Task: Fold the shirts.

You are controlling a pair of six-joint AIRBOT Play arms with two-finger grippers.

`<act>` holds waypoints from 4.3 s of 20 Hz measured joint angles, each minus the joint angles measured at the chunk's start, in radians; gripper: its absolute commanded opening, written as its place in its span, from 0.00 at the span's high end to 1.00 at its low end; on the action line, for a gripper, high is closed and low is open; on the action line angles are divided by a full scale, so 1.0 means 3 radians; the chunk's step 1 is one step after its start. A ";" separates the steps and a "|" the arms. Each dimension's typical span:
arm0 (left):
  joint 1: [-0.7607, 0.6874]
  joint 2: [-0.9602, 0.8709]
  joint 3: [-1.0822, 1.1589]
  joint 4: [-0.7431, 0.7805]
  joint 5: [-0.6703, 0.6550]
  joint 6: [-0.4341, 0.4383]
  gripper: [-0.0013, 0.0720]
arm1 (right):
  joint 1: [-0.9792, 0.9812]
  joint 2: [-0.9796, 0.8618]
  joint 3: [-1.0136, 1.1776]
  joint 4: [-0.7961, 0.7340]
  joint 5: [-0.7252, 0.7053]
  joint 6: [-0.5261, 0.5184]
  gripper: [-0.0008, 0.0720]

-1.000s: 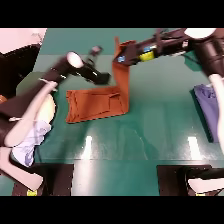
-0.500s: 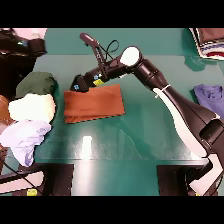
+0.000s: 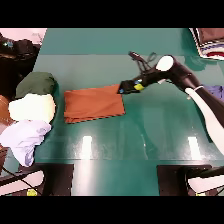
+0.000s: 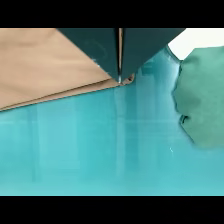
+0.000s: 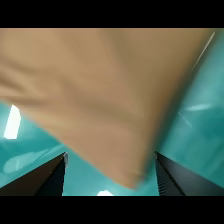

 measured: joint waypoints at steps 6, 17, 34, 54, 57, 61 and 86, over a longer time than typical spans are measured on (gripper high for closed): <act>0.0006 0.0001 0.0000 -0.0050 0.0024 0.0010 0.95 | -0.0234 -0.0406 -0.0225 0.0556 -0.0072 -0.0023 0.14; -0.0070 0.0001 0.0000 -0.0243 0.0100 0.0028 0.95 | 0.0328 -0.1197 0.0706 0.0738 0.0000 -0.0085 0.96; -0.1330 0.0001 0.0000 -0.0340 0.0530 -0.0080 0.95 | -0.2817 0.0746 -0.0301 0.0121 -0.0221 -0.0098 0.96; -0.1452 0.0001 0.0000 -0.0315 0.0735 -0.0106 0.95 | -0.3950 0.1013 0.0801 0.0067 0.0286 -0.0191 0.96; -0.1452 0.0001 0.0000 -0.0312 0.0724 -0.0099 0.95 | -0.4133 0.1166 0.0516 0.0011 0.0441 -0.0182 0.96; -0.1452 0.0001 0.0000 -0.0304 0.0720 -0.0085 0.95 | -0.4308 0.1448 -0.0118 -0.0462 0.0530 -0.0173 0.96; -0.1452 0.0001 0.0000 -0.0247 0.0791 -0.0078 0.95 | -0.1743 0.2144 -0.0708 -0.0205 -0.0018 -0.0169 0.96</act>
